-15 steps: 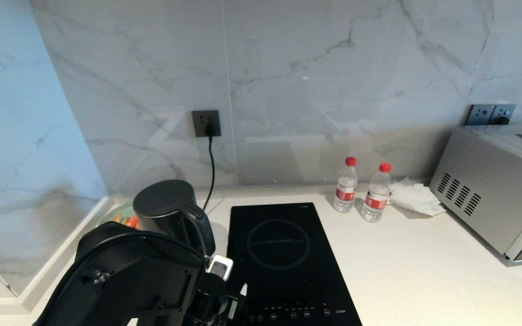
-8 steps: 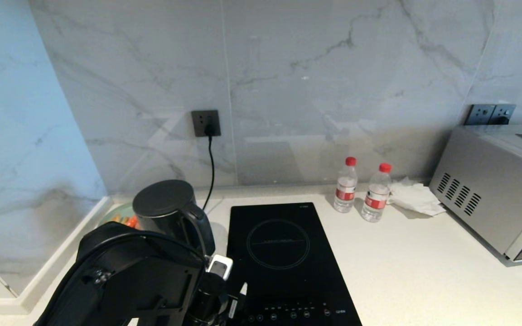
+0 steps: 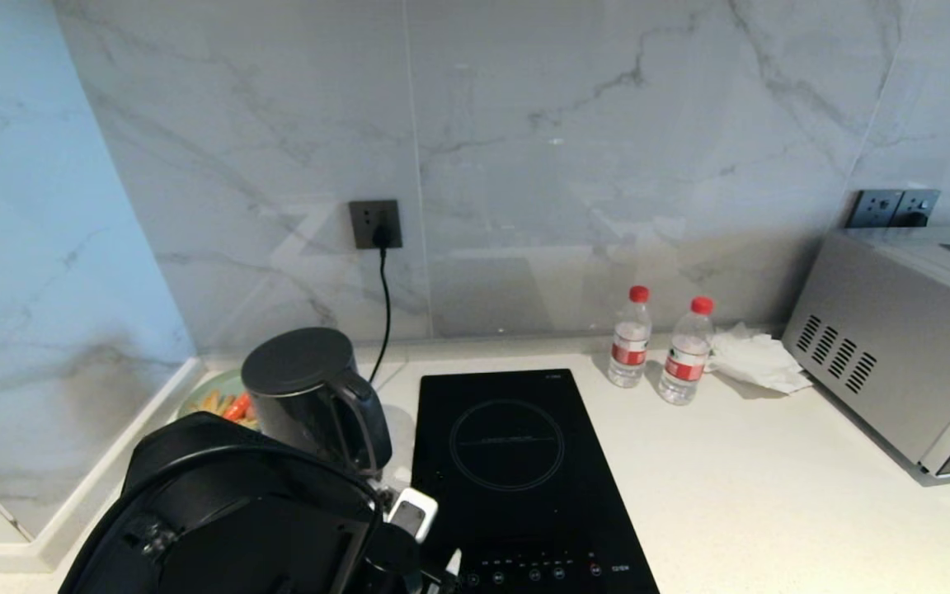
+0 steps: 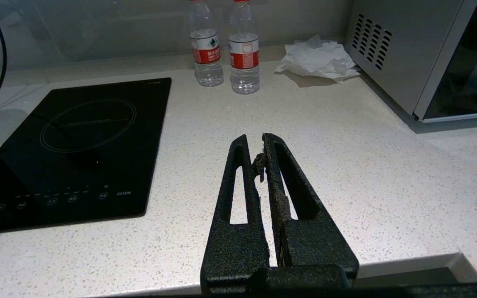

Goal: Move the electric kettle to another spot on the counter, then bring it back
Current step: Finish boiling water, then pick up the kettle

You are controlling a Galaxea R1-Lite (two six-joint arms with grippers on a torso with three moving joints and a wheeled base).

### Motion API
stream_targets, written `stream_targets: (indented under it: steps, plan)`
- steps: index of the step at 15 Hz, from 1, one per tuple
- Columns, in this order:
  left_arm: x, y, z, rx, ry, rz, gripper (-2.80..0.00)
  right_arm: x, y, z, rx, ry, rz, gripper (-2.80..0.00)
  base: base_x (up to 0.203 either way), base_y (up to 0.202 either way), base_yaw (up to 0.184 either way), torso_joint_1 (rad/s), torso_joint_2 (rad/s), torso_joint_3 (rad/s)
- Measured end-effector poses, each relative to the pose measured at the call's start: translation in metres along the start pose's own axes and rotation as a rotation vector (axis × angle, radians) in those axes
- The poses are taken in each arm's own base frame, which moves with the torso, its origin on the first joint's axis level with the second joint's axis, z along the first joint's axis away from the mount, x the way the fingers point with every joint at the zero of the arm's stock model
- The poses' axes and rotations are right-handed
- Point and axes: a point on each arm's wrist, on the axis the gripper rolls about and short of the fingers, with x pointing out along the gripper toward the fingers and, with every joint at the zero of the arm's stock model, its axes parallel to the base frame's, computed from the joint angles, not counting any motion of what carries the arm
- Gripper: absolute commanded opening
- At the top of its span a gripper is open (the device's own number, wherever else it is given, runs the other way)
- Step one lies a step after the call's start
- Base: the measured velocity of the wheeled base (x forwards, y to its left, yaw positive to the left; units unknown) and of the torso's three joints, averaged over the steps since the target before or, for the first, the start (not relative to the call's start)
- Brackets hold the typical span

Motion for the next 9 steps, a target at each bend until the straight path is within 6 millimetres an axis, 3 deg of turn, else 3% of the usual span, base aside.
stream_targets:
  steps: [4, 9]
  plan:
    - [-0.01, -0.001, 0.014, -0.011, -0.051, -0.017, 0.0, 0.0, 0.0, 0.0, 0.0, 0.0, 0.0, -2.8, 0.0, 0.0, 0.0, 0.0, 0.0, 0.0]
    - [-0.024, 0.021, 0.023, -0.067, -0.062, 0.022, 0.0, 0.0, 0.0, 0.0, 0.0, 0.0, 0.0, -2.8, 0.0, 0.0, 0.0, 0.0, 0.0, 0.0]
